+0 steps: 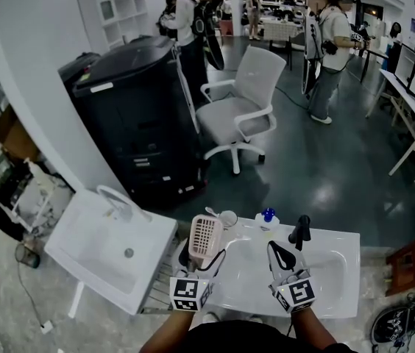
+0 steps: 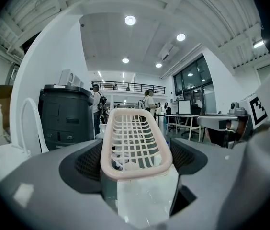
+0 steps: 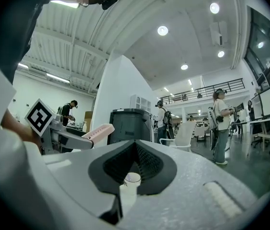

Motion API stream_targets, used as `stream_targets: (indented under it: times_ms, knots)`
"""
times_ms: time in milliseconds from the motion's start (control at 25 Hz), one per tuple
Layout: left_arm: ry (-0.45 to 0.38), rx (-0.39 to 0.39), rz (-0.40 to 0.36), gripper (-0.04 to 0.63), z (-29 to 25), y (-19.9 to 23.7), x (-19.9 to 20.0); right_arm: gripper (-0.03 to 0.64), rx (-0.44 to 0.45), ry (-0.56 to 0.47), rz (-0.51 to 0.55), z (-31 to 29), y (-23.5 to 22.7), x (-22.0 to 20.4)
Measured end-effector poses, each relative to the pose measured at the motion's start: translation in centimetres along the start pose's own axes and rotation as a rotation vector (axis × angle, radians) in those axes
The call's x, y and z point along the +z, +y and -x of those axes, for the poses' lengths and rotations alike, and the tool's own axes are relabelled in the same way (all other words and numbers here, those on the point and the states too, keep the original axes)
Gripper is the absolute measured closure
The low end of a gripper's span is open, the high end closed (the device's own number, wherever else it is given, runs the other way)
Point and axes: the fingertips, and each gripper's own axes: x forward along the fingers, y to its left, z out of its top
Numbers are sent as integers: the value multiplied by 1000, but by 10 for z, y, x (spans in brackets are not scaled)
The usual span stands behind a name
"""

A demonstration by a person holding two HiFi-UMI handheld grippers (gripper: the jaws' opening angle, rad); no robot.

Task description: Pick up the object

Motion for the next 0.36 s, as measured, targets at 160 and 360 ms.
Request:
stream_targets:
  times_ms: [160, 360]
  knots:
    - [6, 2, 5, 137, 1, -1, -2, 615, -5, -7, -28, 1, -1, 1]
    - [13, 4, 12, 137, -1, -1, -5, 615, -13, -4, -34, 1, -4, -2]
